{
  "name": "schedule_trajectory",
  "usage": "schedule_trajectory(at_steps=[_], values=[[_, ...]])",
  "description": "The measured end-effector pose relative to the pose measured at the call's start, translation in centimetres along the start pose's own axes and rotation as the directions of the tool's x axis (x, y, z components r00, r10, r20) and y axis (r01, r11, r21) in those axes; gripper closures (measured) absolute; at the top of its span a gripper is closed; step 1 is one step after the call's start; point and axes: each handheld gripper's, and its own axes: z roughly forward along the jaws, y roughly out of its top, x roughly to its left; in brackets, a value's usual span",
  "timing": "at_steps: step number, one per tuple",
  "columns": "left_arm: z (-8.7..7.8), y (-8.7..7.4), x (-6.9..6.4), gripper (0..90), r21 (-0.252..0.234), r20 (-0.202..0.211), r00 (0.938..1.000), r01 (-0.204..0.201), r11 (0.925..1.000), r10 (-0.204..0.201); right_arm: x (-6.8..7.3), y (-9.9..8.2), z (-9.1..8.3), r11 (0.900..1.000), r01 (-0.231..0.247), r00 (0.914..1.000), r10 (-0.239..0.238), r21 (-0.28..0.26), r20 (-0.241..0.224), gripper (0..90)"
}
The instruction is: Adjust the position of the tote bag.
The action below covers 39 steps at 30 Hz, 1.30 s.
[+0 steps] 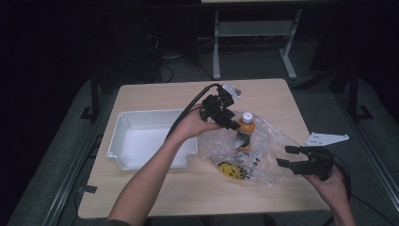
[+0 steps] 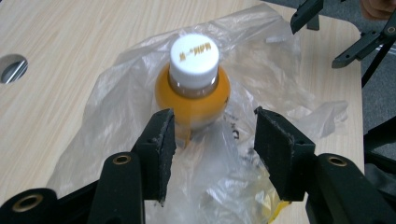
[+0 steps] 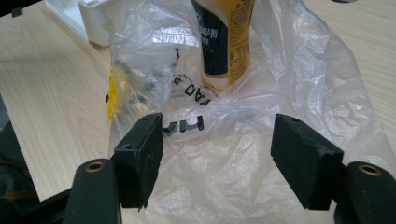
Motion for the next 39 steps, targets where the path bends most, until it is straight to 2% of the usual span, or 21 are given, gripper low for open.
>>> schedule_trajectory(at_steps=[15, 18, 23, 30, 39], values=[[2.0, 2.2, 0.5, 41.7, 0.025, 0.018, 0.9997, -0.014, 0.9996, 0.013, -0.2, -0.2, -0.3, 1.0, 0.005, 0.9999, -0.005, -0.004, 0.011, 32.8], [2.4, 2.4, 0.6, 41.9, 0.017, 0.022, 0.9998, -0.006, 0.9998, 0.006, -0.2, -0.2, -0.4, 1.0, 0.006, 0.9999, -0.006, -0.007, 0.014, 32.7], [3.0, 2.6, 0.7, 41.9, 0.033, 0.018, 0.9998, -0.009, 0.9994, 0.009, -0.2, -0.3, -0.5, 0.9999, 0.001, 0.9999, -0.001, -0.011, 0.013, 32.6], [3.6, 2.9, 1.2, 44.5, 0.038, 0.013, 0.9999, 0.005, 0.9993, -0.005, -0.2, -0.2, -0.4, 0.9999, 0.003, 0.9999, -0.003, -0.012, 0.013, 32.5], [4.1, 3.0, 1.4, 48.5, 0.044, 0.01, 0.9999, 0.001, 0.999, -0.001, -0.3, -0.2, -0.3, 0.9999, 0.009, 0.9998, -0.009, -0.013, 0.018, 32.2]])
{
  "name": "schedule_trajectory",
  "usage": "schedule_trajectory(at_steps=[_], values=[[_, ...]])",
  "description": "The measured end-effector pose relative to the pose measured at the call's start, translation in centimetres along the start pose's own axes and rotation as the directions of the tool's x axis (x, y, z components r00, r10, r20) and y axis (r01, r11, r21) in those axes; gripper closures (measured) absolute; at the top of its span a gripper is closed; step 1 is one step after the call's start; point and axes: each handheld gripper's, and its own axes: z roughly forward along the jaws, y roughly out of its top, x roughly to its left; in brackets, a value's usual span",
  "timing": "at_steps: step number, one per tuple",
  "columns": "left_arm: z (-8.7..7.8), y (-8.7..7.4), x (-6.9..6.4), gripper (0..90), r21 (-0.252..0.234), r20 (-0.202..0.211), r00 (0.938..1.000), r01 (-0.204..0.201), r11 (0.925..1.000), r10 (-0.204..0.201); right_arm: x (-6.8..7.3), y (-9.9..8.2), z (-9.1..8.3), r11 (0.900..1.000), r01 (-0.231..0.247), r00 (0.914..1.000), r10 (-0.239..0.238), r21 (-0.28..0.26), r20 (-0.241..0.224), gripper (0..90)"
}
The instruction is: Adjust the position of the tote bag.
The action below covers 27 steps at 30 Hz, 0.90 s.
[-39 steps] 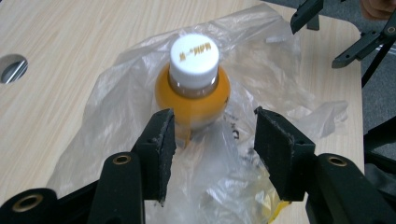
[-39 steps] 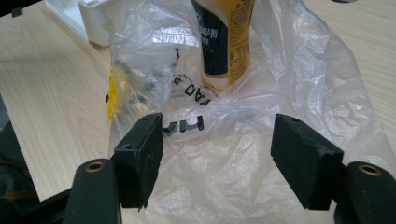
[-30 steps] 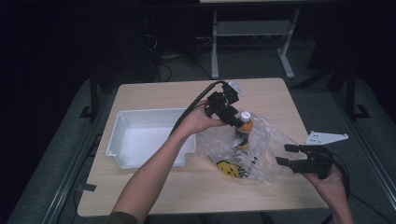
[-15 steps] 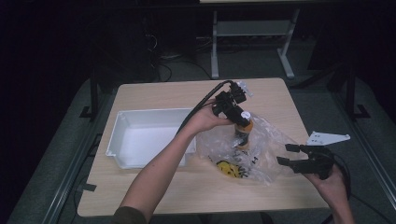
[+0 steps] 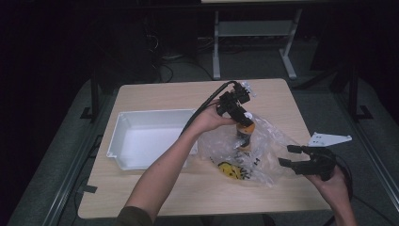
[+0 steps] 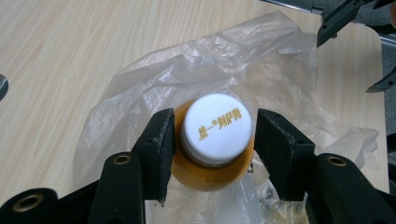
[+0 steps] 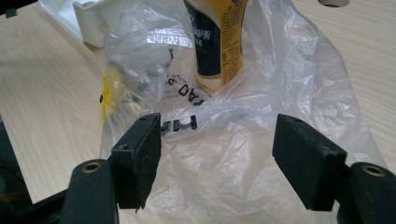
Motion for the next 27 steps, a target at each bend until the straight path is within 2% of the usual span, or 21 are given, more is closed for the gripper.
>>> schedule_trajectory(at_steps=[7, 20, 27], values=[[0.25, 0.17, -0.04, 52.4, 0.014, -0.015, 0.9998, -0.01, 0.9998, 0.01, 0.0, -0.06, 0.18, 1.0, 0.0, 1.0, 0.0, 0.009, -0.001, 32.2], [0.14, 0.17, -0.05, 55.1, 0.011, -0.012, 0.9999, -0.005, 0.9999, 0.005, 0.19, -0.02, 0.4, 0.9999, -0.001, 1.0, 0.001, 0.015, -0.003, 32.2], [0.13, 0.35, -0.23, 56.7, 0.013, -0.02, 0.9996, -0.02, 0.9997, 0.02, 0.17, -0.07, 0.46, 0.9999, -0.002, 1.0, 0.002, 0.016, -0.005, 32.2]])
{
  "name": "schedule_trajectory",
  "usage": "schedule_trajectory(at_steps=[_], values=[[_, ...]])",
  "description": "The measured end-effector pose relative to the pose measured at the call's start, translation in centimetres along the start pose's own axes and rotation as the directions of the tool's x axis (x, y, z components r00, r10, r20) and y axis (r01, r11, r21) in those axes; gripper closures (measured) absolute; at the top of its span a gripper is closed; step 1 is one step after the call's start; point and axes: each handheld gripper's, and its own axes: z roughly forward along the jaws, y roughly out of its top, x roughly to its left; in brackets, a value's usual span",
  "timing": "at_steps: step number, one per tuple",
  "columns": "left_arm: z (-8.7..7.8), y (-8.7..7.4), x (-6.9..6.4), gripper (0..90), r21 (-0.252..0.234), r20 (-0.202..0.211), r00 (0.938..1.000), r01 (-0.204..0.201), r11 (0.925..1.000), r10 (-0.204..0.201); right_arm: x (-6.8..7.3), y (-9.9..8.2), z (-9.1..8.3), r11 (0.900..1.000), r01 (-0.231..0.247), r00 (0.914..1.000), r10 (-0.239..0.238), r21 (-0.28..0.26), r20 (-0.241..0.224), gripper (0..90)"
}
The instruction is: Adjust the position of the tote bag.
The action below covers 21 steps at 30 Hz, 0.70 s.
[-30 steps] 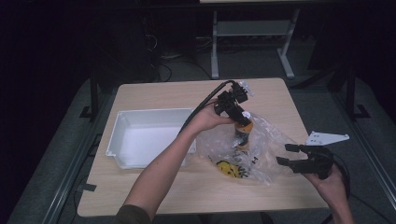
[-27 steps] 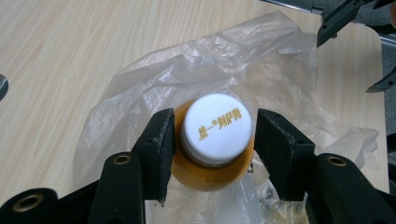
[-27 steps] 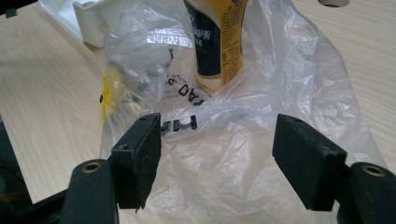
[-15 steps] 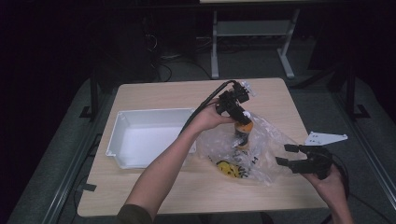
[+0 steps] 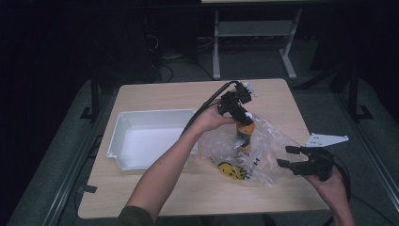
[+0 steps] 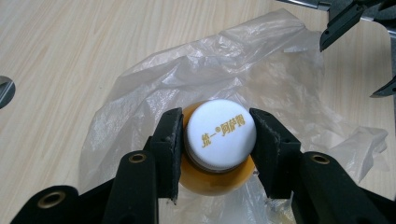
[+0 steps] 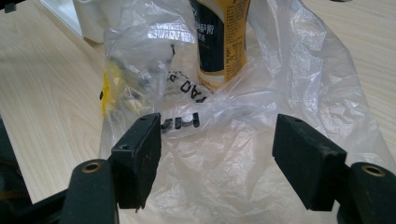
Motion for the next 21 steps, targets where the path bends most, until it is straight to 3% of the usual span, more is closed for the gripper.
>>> schedule_trajectory(at_steps=[11, 21], values=[[-0.06, 0.07, -0.12, 58.6, 0.004, -0.01, 0.9997, -0.023, 0.9997, 0.023, 0.02, -0.04, 0.03, 1.0, -0.001, 1.0, 0.001, -0.001, -0.001, 32.2], [-0.03, 0.2, -0.29, 59.0, 0.005, -0.018, 0.9998, -0.002, 1.0, 0.002, -0.06, -0.18, 0.05, 1.0, -0.007, 1.0, 0.007, 0.002, 0.001, 32.1]])
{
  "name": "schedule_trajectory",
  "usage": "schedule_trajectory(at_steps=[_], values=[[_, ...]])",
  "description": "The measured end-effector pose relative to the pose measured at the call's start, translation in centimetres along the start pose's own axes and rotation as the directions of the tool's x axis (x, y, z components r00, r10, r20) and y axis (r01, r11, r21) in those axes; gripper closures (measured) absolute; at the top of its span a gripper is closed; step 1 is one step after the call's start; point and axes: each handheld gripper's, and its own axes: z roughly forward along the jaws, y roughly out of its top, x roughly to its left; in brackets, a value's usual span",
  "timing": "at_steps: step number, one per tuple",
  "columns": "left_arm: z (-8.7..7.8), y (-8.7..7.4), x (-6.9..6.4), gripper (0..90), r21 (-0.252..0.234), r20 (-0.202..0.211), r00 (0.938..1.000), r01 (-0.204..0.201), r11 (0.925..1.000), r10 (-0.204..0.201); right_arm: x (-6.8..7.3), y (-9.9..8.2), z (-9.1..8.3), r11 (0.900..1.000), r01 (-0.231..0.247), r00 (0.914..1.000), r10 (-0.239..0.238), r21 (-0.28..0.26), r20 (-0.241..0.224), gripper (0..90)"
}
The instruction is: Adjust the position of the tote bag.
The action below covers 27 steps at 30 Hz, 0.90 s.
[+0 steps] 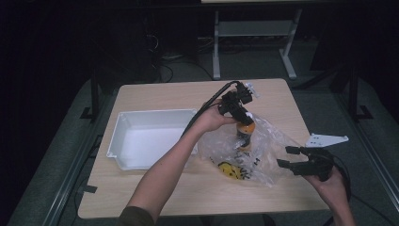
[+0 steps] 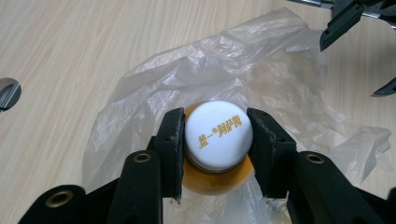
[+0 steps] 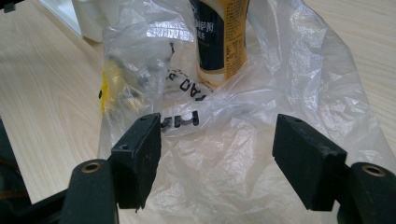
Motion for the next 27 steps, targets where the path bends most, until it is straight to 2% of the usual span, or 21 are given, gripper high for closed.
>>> schedule_trajectory(at_steps=[14, 22, 27], values=[[-0.1, 0.4, -0.3, 59.2, -0.003, -0.003, 0.9999, 0.017, 0.9999, -0.017, -0.1, -0.1, 0.0, 1.0, 0.001, 1.0, -0.001, -0.002, 0.001, 31.9], [-1.0, 0.9, -0.3, 59.2, -0.02, -0.003, 0.9998, 0.021, 0.9996, -0.021, -0.2, -0.2, -0.2, 1.0, 0.0, 1.0, 0.0, -0.005, 0.004, 31.9], [-1.7, 1.2, -0.4, 59.2, -0.029, -0.008, 0.9993, 0.037, 0.9989, -0.038, -0.3, -0.2, -0.2, 0.9999, -0.007, 1.0, 0.007, -0.008, 0.006, 31.8]])
